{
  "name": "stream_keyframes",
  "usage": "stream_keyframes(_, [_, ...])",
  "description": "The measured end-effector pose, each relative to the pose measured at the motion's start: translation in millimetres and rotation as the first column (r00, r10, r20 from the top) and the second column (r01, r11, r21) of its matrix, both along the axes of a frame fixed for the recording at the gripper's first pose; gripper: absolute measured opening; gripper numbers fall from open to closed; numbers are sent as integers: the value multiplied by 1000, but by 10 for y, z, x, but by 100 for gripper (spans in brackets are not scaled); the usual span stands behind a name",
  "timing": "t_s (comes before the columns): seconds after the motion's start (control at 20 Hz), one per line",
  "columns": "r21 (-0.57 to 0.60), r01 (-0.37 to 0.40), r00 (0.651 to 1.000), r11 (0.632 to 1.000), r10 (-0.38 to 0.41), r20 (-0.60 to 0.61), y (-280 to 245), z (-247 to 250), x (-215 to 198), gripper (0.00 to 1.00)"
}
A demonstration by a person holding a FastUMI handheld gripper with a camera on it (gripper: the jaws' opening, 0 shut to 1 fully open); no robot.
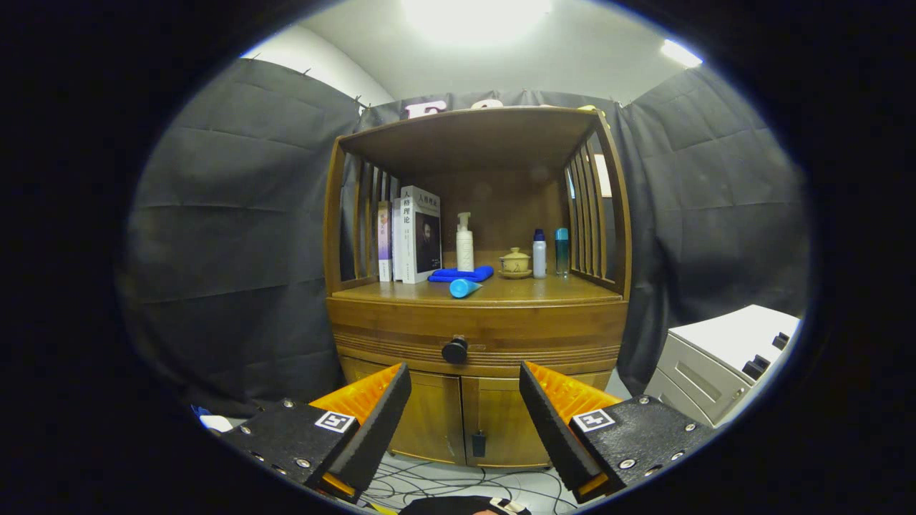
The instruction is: Pull open the drawer, take out the items inside it, and place them on the countertop above the cabinet.
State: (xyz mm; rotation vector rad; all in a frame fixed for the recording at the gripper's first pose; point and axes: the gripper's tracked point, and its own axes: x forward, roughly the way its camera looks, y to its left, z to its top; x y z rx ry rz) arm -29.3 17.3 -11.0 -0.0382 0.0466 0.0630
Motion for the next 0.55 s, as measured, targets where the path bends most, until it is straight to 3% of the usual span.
stream_keyframes(0.55, [9,57,998,998,-58,28,-101,85,136,95])
